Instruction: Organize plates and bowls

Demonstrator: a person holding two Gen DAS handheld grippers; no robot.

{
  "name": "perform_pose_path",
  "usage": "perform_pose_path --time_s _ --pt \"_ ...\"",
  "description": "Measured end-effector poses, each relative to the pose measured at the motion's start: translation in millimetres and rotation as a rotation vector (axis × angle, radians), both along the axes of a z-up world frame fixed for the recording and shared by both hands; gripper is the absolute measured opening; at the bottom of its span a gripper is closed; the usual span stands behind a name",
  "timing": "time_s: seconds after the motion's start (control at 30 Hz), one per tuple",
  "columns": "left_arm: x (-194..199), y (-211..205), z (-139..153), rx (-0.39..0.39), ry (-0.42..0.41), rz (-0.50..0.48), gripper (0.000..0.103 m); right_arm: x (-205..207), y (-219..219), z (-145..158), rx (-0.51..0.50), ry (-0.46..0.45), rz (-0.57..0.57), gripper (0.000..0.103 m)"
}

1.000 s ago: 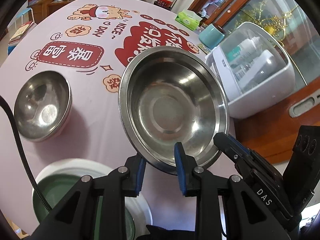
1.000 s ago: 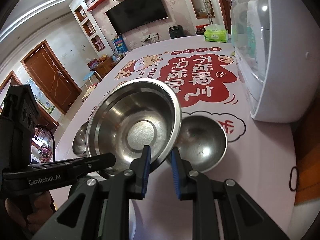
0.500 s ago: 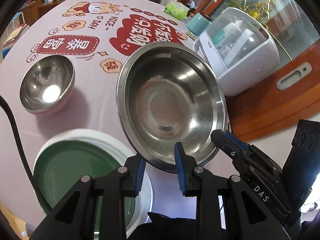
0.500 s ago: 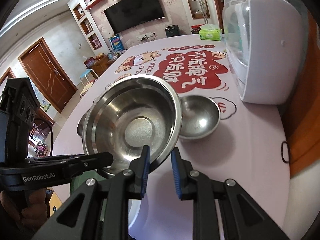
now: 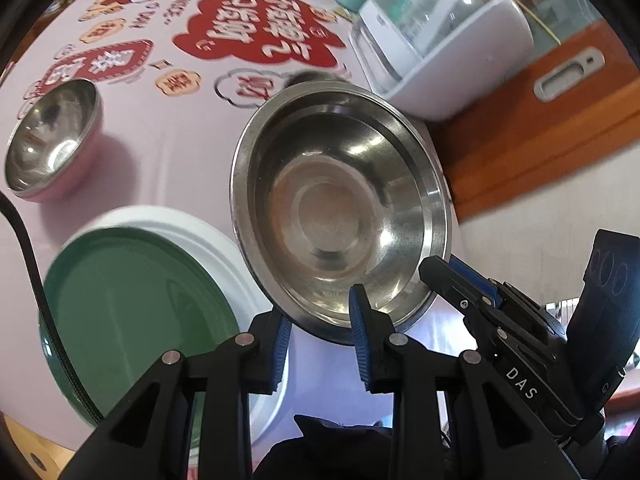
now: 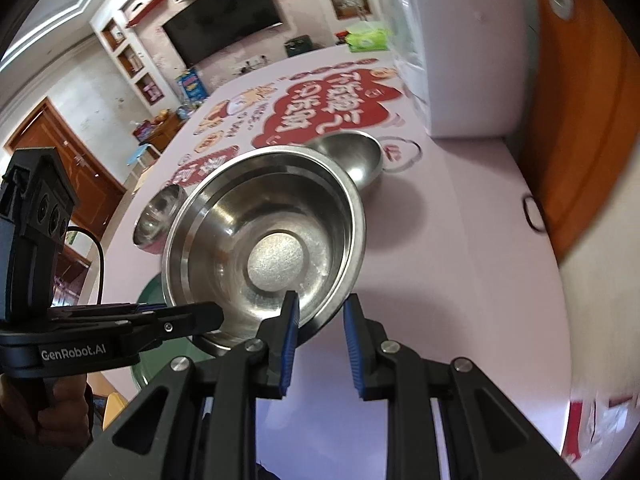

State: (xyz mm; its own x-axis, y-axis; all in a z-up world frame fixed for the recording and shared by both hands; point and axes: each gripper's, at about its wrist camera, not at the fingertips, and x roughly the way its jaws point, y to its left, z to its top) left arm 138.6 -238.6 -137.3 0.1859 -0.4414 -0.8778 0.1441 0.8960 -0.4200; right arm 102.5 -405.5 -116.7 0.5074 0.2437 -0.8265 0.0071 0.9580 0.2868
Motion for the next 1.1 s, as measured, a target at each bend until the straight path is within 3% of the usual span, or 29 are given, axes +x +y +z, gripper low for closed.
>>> perform_pose_path --time_s 0.67,1.1 --pt "-27 -60 -51 0.047 0.13 -0.248 0.028 -76 -34 -38 0.011 0.15 -0.208 0.022" --pt "-44 -80 -58 0.106 0.181 -0.318 0.03 -90 -40 -48 0.026 0.197 -0.193 0.023"
